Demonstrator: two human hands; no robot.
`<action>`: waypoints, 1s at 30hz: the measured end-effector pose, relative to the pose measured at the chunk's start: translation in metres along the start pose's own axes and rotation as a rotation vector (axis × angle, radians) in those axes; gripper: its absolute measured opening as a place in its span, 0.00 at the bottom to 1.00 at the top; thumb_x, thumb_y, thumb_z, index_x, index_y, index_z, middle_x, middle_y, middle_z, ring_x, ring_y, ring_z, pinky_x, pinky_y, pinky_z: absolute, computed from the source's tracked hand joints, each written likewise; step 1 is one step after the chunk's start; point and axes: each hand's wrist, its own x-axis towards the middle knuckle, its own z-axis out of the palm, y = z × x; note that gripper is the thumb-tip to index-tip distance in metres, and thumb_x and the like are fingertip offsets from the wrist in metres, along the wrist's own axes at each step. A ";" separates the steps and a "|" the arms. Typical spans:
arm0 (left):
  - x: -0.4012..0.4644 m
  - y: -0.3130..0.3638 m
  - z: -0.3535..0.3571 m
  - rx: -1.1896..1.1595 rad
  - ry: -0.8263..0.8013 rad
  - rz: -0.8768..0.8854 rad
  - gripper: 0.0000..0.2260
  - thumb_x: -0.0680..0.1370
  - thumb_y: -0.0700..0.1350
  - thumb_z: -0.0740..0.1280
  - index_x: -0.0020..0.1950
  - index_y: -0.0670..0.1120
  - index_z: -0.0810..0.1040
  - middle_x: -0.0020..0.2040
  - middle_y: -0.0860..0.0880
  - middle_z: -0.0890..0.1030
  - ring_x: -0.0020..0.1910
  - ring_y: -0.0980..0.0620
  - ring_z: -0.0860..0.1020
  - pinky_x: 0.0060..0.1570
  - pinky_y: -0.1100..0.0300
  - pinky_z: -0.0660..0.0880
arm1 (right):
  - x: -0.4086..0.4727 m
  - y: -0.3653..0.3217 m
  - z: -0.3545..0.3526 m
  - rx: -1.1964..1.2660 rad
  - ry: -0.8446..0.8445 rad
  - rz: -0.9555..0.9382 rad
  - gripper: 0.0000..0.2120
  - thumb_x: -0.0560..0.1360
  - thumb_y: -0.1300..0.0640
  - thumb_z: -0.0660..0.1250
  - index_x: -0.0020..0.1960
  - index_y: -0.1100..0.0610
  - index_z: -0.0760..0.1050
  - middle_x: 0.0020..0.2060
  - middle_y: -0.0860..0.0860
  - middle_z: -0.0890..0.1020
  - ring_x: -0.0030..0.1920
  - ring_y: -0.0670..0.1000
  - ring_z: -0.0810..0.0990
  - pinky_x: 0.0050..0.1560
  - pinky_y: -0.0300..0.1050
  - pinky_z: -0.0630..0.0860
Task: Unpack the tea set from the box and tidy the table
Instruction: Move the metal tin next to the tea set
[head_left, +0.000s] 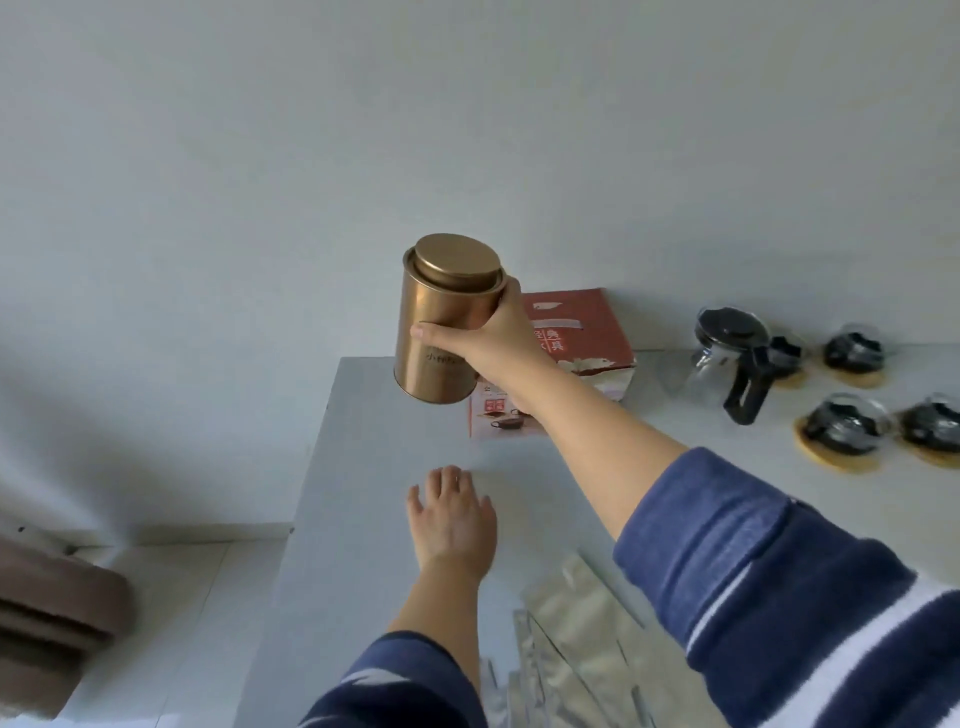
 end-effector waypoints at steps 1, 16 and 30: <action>-0.003 0.018 -0.002 -0.012 0.018 0.043 0.22 0.82 0.52 0.50 0.75 0.48 0.62 0.73 0.52 0.65 0.74 0.52 0.59 0.74 0.50 0.53 | -0.007 -0.006 -0.017 -0.001 0.018 0.000 0.45 0.60 0.54 0.82 0.70 0.52 0.60 0.61 0.47 0.75 0.60 0.49 0.76 0.59 0.48 0.75; -0.034 0.290 0.047 -0.179 -0.242 0.320 0.25 0.81 0.47 0.56 0.78 0.48 0.56 0.79 0.52 0.55 0.78 0.52 0.51 0.77 0.48 0.49 | -0.069 0.033 -0.360 -0.148 0.479 0.132 0.46 0.57 0.48 0.81 0.68 0.48 0.60 0.61 0.45 0.75 0.59 0.50 0.75 0.57 0.57 0.75; -0.014 0.397 0.126 -0.105 0.151 0.074 0.31 0.76 0.57 0.44 0.79 0.49 0.57 0.79 0.52 0.56 0.79 0.53 0.48 0.76 0.44 0.44 | 0.023 0.106 -0.616 -0.280 0.651 0.179 0.49 0.55 0.46 0.81 0.69 0.50 0.60 0.65 0.49 0.72 0.63 0.52 0.74 0.62 0.56 0.75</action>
